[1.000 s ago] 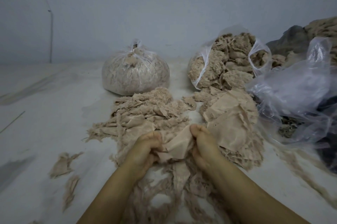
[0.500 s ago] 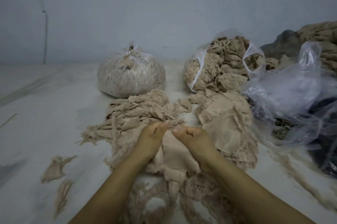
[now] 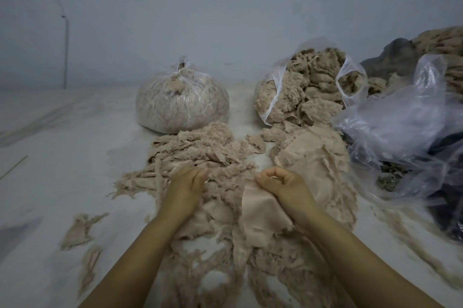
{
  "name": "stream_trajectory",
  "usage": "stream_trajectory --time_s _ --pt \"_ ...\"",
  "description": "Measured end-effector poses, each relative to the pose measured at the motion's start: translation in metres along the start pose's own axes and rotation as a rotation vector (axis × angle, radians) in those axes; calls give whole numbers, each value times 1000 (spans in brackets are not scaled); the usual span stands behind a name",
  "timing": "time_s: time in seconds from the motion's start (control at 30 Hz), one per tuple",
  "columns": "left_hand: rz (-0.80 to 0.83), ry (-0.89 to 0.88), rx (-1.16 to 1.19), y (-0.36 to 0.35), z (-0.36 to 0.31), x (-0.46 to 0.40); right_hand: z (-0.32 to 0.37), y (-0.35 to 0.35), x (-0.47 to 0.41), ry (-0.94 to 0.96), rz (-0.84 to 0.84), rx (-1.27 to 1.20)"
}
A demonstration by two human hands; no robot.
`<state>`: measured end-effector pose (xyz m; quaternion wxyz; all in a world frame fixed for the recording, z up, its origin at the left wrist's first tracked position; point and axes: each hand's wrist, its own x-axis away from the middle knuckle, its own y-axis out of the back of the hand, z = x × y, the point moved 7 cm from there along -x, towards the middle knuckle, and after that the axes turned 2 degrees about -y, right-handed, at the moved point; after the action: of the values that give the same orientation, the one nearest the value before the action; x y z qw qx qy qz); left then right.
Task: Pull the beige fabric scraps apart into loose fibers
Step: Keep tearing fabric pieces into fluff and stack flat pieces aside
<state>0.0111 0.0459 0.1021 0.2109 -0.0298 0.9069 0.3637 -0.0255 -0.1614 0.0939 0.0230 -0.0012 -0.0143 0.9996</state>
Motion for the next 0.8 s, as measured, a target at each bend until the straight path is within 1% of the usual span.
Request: stream_trajectory --time_s 0.07,0.13,0.17,0.2,0.27,0.3,0.4,0.43,0.47,0.5,0.57,0.6,0.63,0.7,0.8 --pt "82 -46 211 -10 -27 4 2 -10 0 56 6 -6" --pt "224 0 517 -26 -50 9 4 -20 -1 99 21 -32" --pt "269 46 630 -34 -57 13 3 -22 -1 109 19 -48" --pt "274 98 695 -41 -59 15 3 -21 -1 116 3 -49" --pt "205 193 712 -44 -57 15 1 -17 -1 144 -54 12" --pt "171 229 713 -42 -54 14 -1 -13 -2 159 -102 46" --pt "88 385 806 -29 -34 9 -5 13 -2 146 -329 129" --pt "74 400 801 -23 -29 7 -6 20 -2 138 -349 199" --pt "82 379 774 -18 -28 6 -7 20 -3 120 -301 276" --pt "93 351 755 -15 -29 5 -11 15 -4 93 -199 332" --pt "99 320 744 -13 -32 4 -21 -6 -1 30 68 449" --pt "88 318 743 -12 -32 3 -25 -15 2 20 163 560" --pt "83 325 749 -12 -32 2 -28 -19 3 29 202 688" --pt "71 331 748 -11 -30 0 -26 -16 1 83 168 851" --pt "-33 328 760 1 -28 -3 -19 -10 1 152 101 896"
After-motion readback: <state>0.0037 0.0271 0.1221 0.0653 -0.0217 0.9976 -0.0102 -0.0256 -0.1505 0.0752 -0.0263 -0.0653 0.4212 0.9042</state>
